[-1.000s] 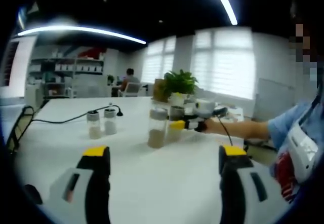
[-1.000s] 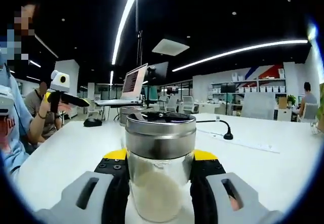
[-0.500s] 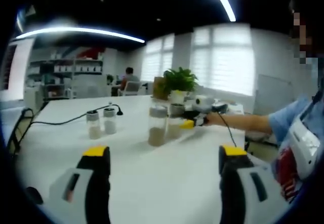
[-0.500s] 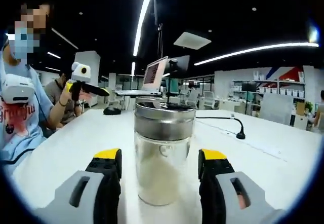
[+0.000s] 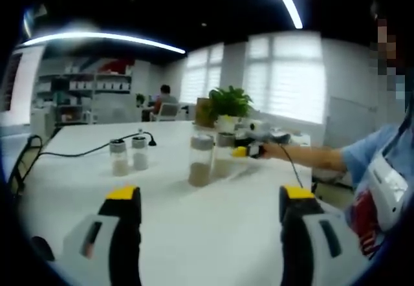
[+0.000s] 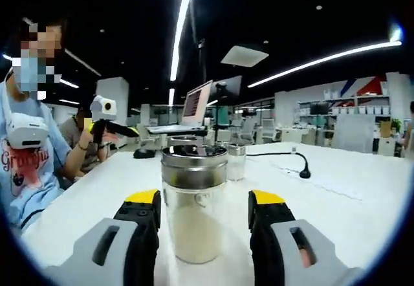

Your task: Rotate the seasoning bottle until the label or dispensing opening points toward the visible target arrow and the bottle remains upright within the marked orientation range

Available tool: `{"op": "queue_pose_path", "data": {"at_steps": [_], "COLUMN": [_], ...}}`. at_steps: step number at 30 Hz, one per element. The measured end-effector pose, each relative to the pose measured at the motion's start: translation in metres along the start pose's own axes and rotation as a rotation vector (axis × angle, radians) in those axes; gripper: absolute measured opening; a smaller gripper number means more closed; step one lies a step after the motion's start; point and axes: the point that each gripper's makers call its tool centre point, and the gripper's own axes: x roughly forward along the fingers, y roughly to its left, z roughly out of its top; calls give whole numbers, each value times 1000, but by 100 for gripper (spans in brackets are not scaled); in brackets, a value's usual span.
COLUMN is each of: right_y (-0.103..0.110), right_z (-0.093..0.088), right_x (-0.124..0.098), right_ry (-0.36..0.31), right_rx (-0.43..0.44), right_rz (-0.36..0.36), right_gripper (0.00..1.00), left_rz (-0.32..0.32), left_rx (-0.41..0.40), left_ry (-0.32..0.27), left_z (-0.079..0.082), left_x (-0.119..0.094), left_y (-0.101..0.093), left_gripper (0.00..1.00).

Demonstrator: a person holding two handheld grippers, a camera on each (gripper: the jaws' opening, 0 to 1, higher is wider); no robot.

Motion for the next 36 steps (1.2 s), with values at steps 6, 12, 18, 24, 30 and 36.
{"op": "queue_pose_path", "data": {"at_steps": [6, 12, 18, 24, 30, 36], "right_y": [13, 17, 22, 5, -4, -2], "right_z": [-1, 4, -4, -16, -18, -18], "right_x": [-24, -43, -20, -7, -6, 0], "right_ry": [-5, -56, -22, 68, 97, 113], "right_rx": [18, 54, 38, 53, 48, 40], "right_rz": [-397, -798, -906, -955, -983, -949], "right_gripper": [68, 63, 58, 58, 53, 38], "left_rz": [11, 8, 17, 27, 36, 38], "left_rx": [-8, -7, -5, -12, -16, -20], "left_ry": [-6, -32, -53, -66, -71, -68], "left_z": [1, 8, 13, 15, 16, 15], "left_x": [-3, -11, -19, -25, -28, -27], "left_y": [3, -1, 2, 7, 9, 10], "left_gripper": [93, 93, 93, 93, 93, 93]}}
